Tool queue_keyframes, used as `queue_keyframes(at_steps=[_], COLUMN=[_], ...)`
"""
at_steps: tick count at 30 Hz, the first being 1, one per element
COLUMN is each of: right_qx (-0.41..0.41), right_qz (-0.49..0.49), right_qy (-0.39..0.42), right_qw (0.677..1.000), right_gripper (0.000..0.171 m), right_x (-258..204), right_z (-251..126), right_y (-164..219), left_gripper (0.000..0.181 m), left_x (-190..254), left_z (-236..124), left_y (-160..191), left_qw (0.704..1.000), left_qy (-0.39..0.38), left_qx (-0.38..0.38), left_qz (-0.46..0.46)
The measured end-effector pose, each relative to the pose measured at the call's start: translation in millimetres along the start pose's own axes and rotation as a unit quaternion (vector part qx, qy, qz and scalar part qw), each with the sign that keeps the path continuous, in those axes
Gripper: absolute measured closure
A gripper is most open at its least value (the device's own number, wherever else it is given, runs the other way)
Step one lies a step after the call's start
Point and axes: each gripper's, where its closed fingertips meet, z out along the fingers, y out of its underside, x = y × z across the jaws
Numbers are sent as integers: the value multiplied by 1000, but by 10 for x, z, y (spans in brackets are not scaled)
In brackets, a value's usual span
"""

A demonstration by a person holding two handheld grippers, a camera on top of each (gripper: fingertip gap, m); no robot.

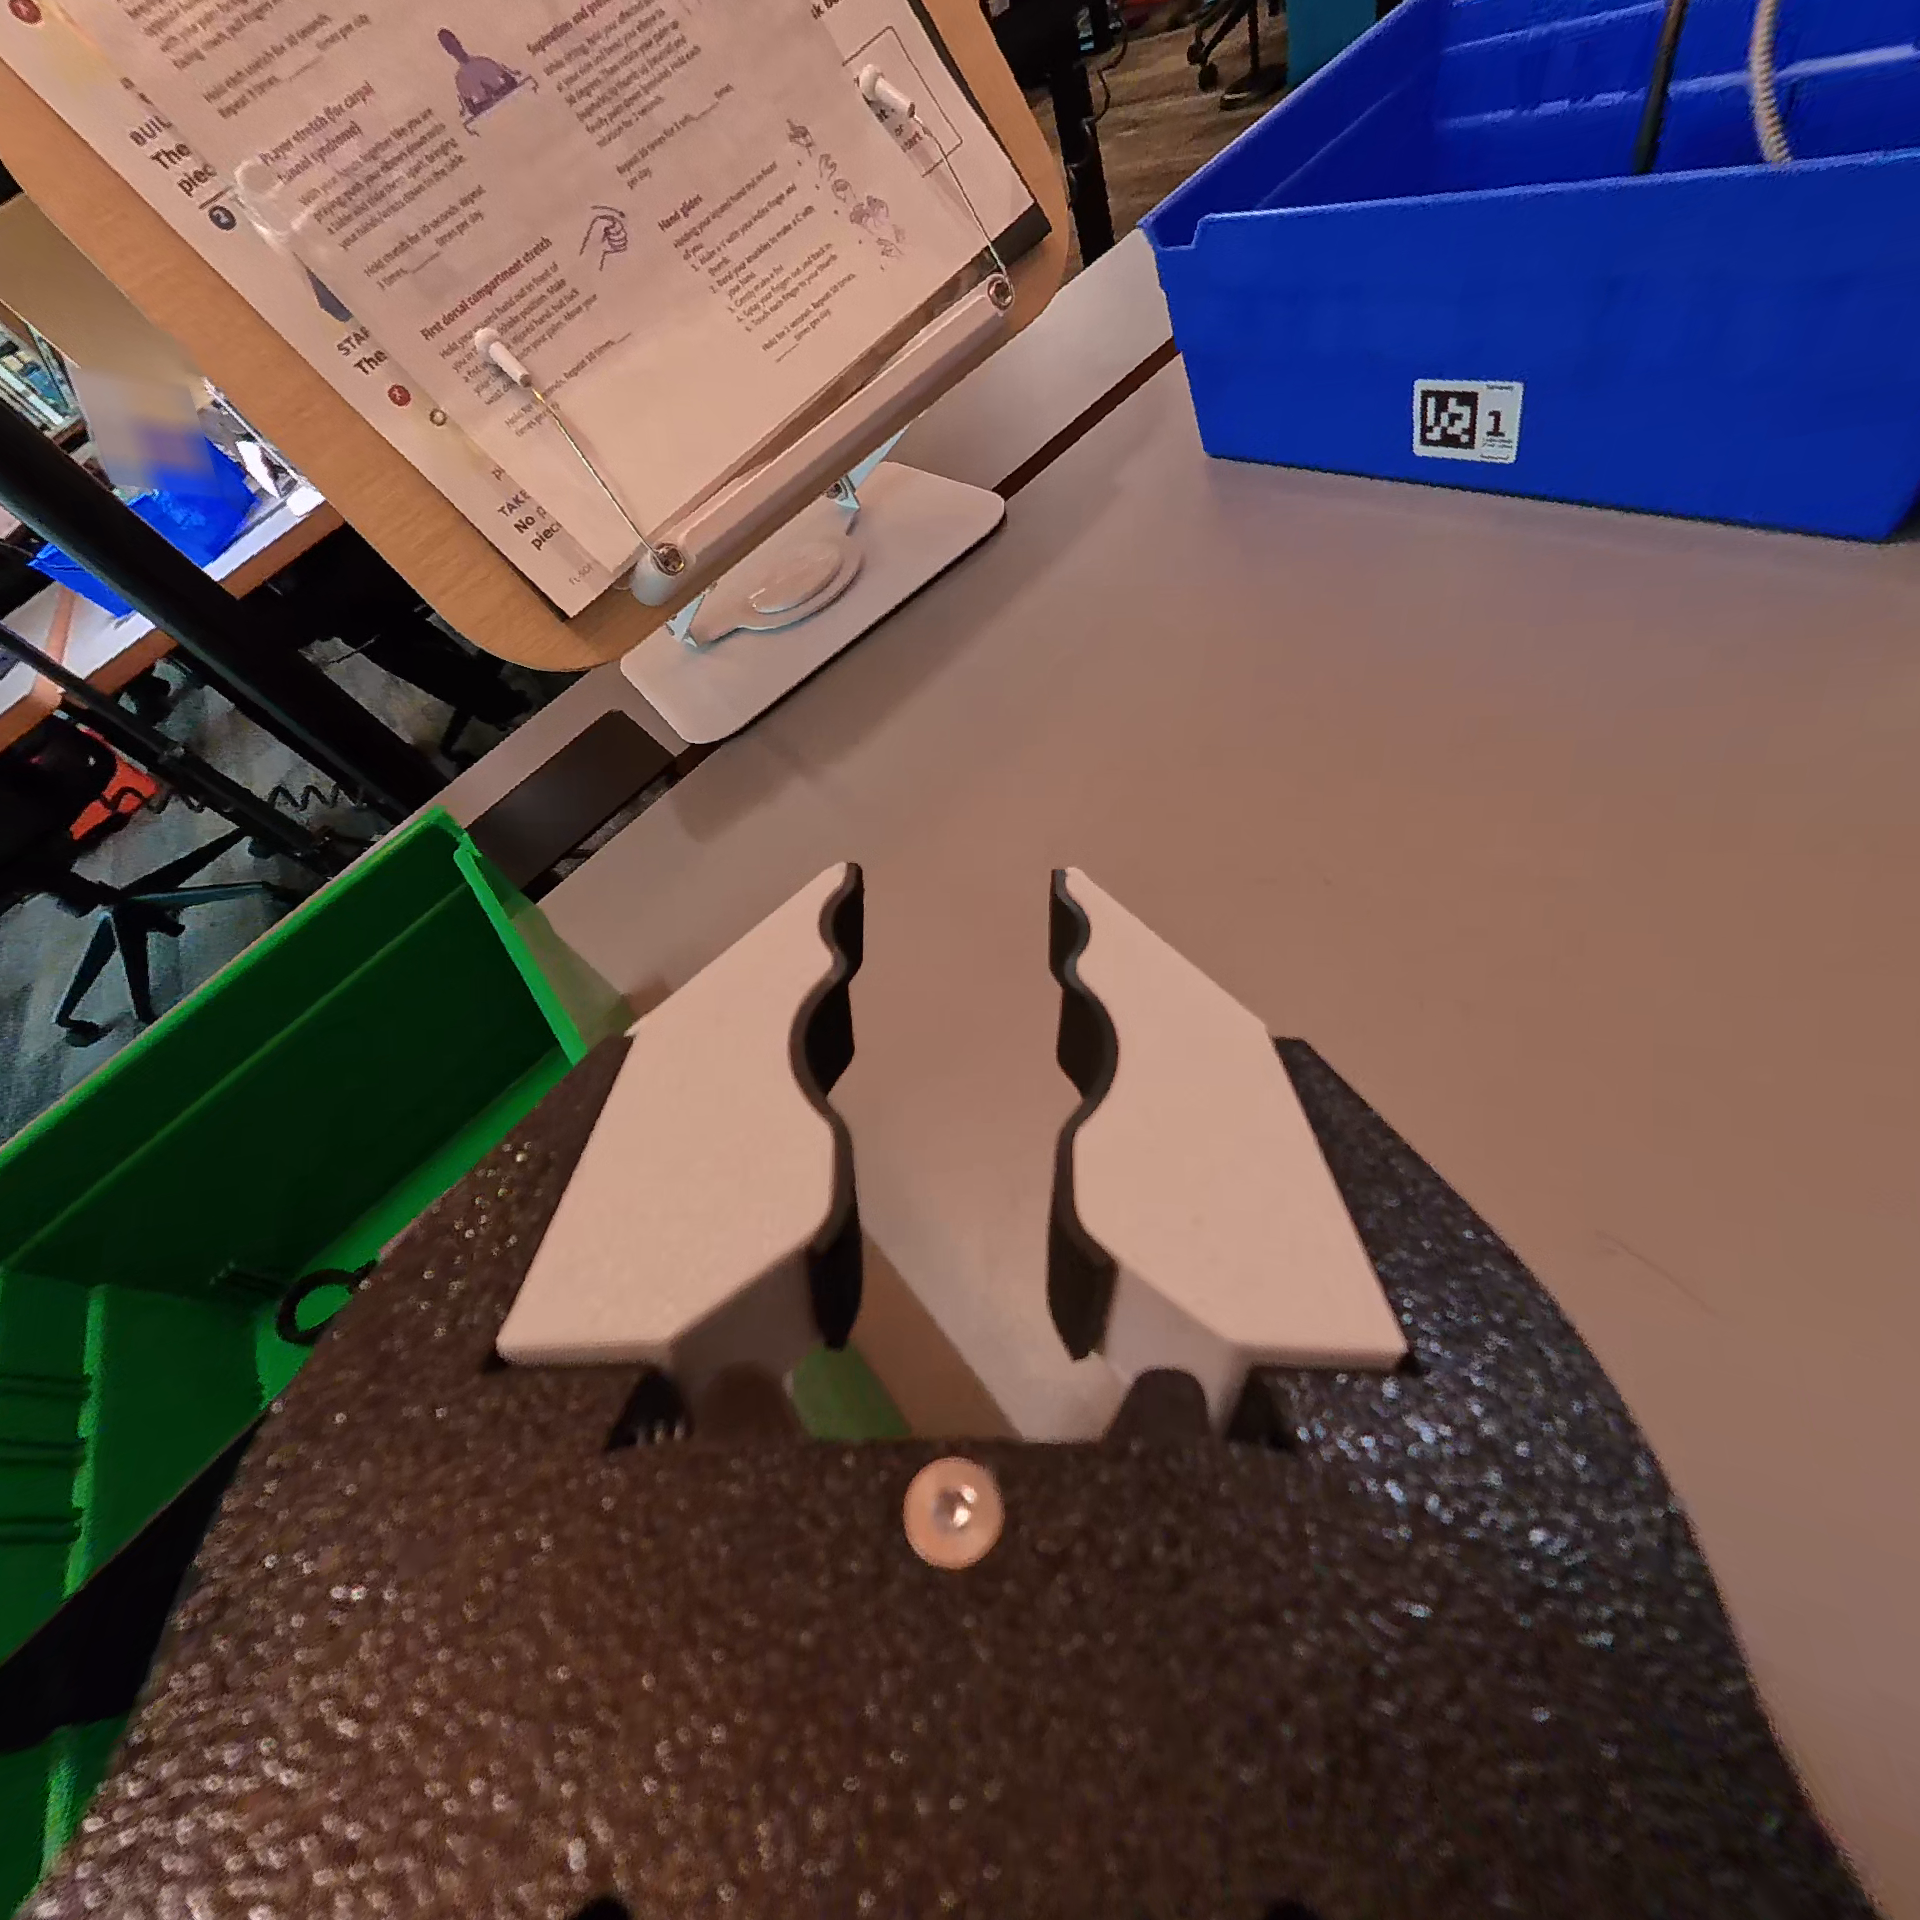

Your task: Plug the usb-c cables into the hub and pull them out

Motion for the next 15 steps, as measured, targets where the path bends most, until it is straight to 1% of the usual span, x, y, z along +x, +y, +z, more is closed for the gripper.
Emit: queue_keyframes(at_steps=[5, 7, 8, 9, 10, 11, 12, 13, 14, 15], right_qx=[-65, -122, -144, -165, -188, -204, -208, -204, -199, -197], right_qz=[115, 151, 169, 185, 201, 214, 217, 219, 227, 241], right_qy=[-73, -134, -178, -222, -254, -276, -278, -286, -300, -292], right_qw=[989, 972, 959, 943, 927, 915, 912, 910, 905, 904], right_gripper=[158, 156, 153, 138, 113, 97, 95, 82, 64, 60], right_x=[-198, -381, -510, -634, -721, -765, -733, -697, -661, -563], right_z=[138, 159, 140, 95, 42, -13, -48, -103, -173, -217], right_y=[391, 567, 614, 638, 659, 661, 646, 603, 549, 518], left_gripper=[148, 147, 147, 147, 146, 146, 146, 146, 146, 146], left_x=[-2, -10, -8, -3, 7, 19, 18, -8, -73, -175], left_z=[1, -6, -13, -23, -43, -76, -130, -207, -302, -404], left_y=[4, -1, -8, -24, -49, -94, -162, -241, -309, -339], left_qw=[1000, 1000, 1000, 1000, 1000, 999, 997, 995, 993, 991], left_qy=[-4, -4, -2, 3, 11, 22, 33, 40, 39, 31], left_qx=[-1, 2, 4, 8, 15, 26, 42, 62, 80, 89], left_qz=[5, 2, -1, -8, -18, -32, -49, -66, -82, -96])
